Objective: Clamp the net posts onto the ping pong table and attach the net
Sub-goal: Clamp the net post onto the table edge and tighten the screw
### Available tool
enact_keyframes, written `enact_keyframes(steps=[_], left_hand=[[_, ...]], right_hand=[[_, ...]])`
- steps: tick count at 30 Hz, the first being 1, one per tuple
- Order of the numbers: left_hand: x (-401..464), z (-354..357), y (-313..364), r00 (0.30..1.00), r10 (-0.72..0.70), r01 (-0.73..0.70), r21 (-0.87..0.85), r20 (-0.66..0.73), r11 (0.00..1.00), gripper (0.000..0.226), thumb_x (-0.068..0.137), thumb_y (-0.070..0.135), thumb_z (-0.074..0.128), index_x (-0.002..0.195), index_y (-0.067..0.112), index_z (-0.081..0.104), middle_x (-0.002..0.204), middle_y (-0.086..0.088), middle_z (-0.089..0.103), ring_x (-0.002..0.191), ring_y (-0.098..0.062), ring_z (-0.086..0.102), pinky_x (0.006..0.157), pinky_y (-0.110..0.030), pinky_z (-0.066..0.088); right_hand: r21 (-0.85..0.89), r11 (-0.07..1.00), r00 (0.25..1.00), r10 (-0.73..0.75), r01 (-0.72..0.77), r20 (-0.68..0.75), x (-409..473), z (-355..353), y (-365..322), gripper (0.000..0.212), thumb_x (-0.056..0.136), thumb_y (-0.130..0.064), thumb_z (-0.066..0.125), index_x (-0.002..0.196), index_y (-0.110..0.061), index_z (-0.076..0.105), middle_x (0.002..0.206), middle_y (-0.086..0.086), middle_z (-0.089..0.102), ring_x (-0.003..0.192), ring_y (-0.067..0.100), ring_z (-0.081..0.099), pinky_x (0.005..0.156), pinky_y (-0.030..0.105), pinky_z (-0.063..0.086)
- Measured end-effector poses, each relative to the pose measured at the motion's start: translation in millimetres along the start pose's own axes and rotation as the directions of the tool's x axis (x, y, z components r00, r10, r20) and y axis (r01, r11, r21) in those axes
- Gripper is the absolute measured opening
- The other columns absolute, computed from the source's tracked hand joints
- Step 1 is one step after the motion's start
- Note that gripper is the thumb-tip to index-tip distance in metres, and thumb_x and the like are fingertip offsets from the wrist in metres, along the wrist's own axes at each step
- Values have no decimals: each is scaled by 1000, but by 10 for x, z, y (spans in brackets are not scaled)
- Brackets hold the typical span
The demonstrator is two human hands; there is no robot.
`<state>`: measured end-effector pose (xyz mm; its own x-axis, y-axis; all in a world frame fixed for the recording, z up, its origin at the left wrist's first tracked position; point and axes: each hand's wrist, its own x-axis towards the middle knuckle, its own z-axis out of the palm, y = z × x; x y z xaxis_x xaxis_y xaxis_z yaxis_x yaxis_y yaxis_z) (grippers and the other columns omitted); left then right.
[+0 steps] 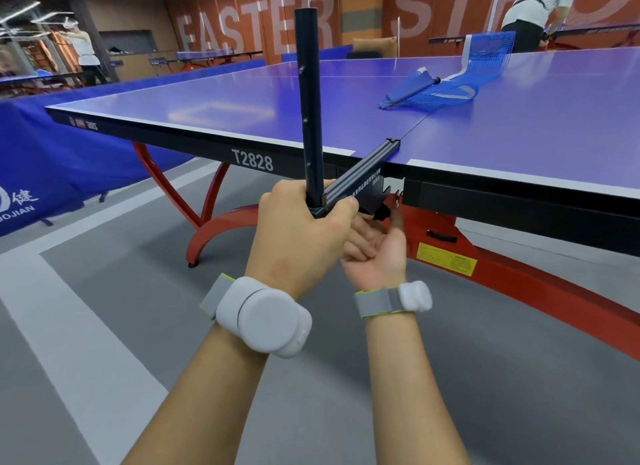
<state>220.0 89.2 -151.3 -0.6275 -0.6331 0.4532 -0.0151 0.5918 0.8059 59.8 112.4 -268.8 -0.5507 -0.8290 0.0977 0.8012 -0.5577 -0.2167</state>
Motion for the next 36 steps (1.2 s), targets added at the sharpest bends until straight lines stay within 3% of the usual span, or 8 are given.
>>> enact_keyframes(steps=[4,10,14,18,22,26,32,36], left_hand=[[-13,-8,10,999,-32,32,-27,13,999,15,93,18,70,87,14,83,70,-6,81,68,-20,81,80,-40,69],[-38,-21,47,999,-21,22,-48,33,999,15,95,8,68,88,8,81,69,-7,80,61,-17,80,63,-20,64],[-13,-17,4,1000,-2,2,-4,18,1000,16,91,22,69,87,10,79,68,-8,79,72,-27,80,82,-43,67],[4,12,-26,1000,16,-16,-3,5,1000,31,85,33,67,90,3,74,84,-27,74,79,-37,75,82,-55,65],[5,10,-33,1000,-6,6,-31,13,1000,14,91,20,70,85,12,79,70,-13,79,67,-26,80,78,-41,69],[2,3,-31,1000,-11,12,-50,11,999,15,91,19,69,87,13,82,72,-12,80,68,-23,81,76,-39,70],[-13,-2,-25,1000,15,-14,-15,23,1000,16,93,15,68,84,13,82,68,-2,80,68,-20,80,81,-39,68],[29,27,-79,1000,18,-18,-3,8,1000,28,86,31,66,89,5,76,75,-19,76,78,-38,76,85,-52,66]], right_hand=[[-267,935,970,-244,231,-16,-10,33,293,55,99,-58,33,102,-16,68,75,2,55,46,10,23,46,26,13],[-115,979,986,-167,168,14,27,-35,204,38,97,-51,44,82,-16,48,67,-2,37,41,7,18,39,21,9],[-5,1000,1000,10,-10,-19,51,-30,20,39,81,-50,59,73,-17,40,50,-5,29,35,7,14,39,23,4],[91,983,986,162,-160,-24,25,-26,-149,36,78,-43,59,67,-18,36,41,-4,29,36,7,8,33,23,8],[-140,987,997,-79,75,-18,24,-6,89,44,85,-60,53,74,-18,45,53,-5,30,39,8,12,38,23,6],[-322,918,973,-227,231,52,22,-9,240,53,91,-62,41,106,-14,58,70,-2,46,47,7,16,43,24,8],[-56,983,984,-174,176,24,48,-7,199,38,88,-52,53,81,-15,49,60,-4,37,40,7,19,41,22,7],[101,992,997,83,-82,-5,43,-16,-72,39,83,-47,59,69,-17,39,49,-4,31,39,7,11,35,23,7]])
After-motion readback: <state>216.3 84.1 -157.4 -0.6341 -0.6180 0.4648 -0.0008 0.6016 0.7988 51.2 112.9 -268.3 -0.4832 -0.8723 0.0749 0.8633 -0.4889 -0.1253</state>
